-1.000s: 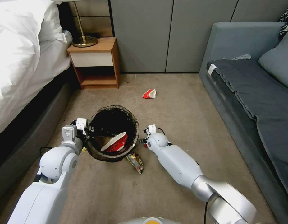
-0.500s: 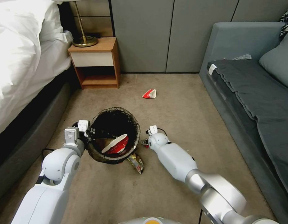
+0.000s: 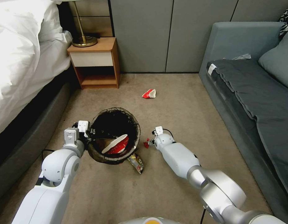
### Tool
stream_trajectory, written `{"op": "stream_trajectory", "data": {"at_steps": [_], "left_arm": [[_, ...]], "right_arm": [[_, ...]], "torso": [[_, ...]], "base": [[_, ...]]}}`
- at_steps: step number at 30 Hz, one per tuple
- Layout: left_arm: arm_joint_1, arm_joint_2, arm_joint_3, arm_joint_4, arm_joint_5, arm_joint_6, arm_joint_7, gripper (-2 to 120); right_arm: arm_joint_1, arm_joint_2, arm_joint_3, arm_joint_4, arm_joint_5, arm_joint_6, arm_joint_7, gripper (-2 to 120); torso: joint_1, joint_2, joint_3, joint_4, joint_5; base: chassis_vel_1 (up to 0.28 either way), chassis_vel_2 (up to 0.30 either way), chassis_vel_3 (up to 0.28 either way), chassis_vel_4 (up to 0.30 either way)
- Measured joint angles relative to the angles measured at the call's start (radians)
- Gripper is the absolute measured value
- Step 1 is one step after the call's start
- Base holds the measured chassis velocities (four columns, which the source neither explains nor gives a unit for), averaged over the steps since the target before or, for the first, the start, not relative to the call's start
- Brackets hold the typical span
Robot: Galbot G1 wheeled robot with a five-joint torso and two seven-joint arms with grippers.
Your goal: Pick up the trash bin, then pick up the garbage from the floor and place it into the trash bin.
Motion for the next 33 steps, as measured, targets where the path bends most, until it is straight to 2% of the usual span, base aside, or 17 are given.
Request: {"op": "stream_trajectory", "data": {"at_steps": [16,24,33], "left_arm": [[-0.011,0.0,-0.002,0.002,0.001,0.0,0.002,1],[-0.001,-0.016,0.005,0.005,0.015,0.0,0.003,1],[-0.007,-0.021,0.009,0.005,0.02,0.0,0.005,1]], "right_arm": [[-0.008,0.0,-0.016,0.059,0.009,-0.039,0.004,100],[0.007,-0.001,-0.013,-0.011,-0.024,0.017,-0.046,100],[0.009,-0.001,-0.014,-0.021,-0.066,0.045,-0.081,100]], "torso": [[0.0,0.0,0.0,0.0001,0.0001],[0.0,0.0,0.0,0.0001,0.0002],[0.0,0.0,0.0,0.0,0.0001]], "base": [[0.0,0.0,0.0,0.0],[0.0,0.0,0.0,0.0],[0.0,0.0,0.0,0.0]]}}
